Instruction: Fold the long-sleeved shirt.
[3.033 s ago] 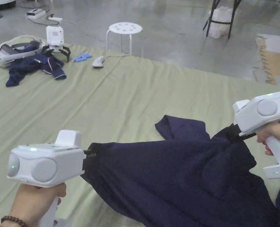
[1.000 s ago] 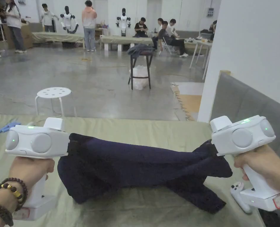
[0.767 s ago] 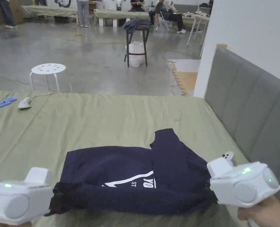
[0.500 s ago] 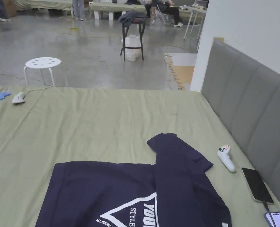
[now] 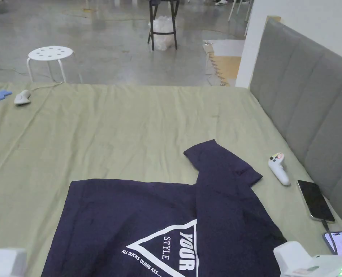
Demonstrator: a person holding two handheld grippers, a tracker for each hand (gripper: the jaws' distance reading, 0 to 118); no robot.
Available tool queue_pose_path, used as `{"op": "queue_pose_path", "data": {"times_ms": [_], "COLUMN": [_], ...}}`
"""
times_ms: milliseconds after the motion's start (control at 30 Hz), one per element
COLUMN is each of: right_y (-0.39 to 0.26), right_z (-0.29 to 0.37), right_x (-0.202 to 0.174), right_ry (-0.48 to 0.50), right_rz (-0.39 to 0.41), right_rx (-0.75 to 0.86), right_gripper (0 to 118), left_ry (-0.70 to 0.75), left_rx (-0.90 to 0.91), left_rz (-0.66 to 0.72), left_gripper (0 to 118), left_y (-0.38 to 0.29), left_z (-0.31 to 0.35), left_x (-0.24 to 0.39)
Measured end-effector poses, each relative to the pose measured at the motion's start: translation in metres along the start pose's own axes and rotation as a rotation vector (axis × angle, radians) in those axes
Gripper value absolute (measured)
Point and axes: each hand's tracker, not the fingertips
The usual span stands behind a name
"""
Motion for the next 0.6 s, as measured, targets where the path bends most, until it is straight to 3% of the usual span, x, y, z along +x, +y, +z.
{"op": "queue_pose_path", "data": {"times_ms": [33, 67, 100, 133, 167, 200, 333, 500, 600], "right_y": [0.008, 0.018, 0.028, 0.037, 0.046, 0.054, 0.100, 0.208, 0.275], "right_z": [0.001, 0.001, 0.003, 0.005, 0.000, -0.008, -0.026, -0.074, -0.129], "right_x": [0.004, 0.010, 0.011, 0.010, 0.013, 0.014, 0.027, 0.064, 0.090], "right_ry": [-0.015, -0.022, -0.016, -0.018, -0.025, 0.001, -0.033, -0.028, -0.014], "right_rz": [-0.020, -0.039, -0.055, -0.069, -0.082, -0.116, -0.119, -0.174, -0.186], "right_rx": [0.013, 0.020, 0.027, 0.046, 0.065, 0.111, 0.122, 0.151, 0.118], "right_gripper": [118, 110, 86, 39, 1, 1, 1, 1, 15], "left_ry": [0.007, 0.004, 0.000, 0.012, 0.027, 0.056, 0.041, 0.020, 0.017], "left_rx": [0.007, 0.030, 0.063, 0.082, 0.101, 0.109, 0.127, 0.131, 0.119], "left_rz": [-0.001, -0.008, -0.019, -0.034, -0.055, -0.068, -0.086, -0.078, -0.076], "left_gripper": [98, 89, 73, 41, 6, 4, 4, 4, 4], "left_y": [0.009, 0.021, 0.031, 0.040, 0.049, 0.059, 0.102, 0.157, 0.180], "left_z": [0.001, -0.002, -0.005, -0.010, -0.018, -0.026, -0.058, -0.111, -0.145], "left_x": [0.001, 0.003, 0.005, 0.007, 0.010, 0.016, 0.027, 0.033, 0.033]}}
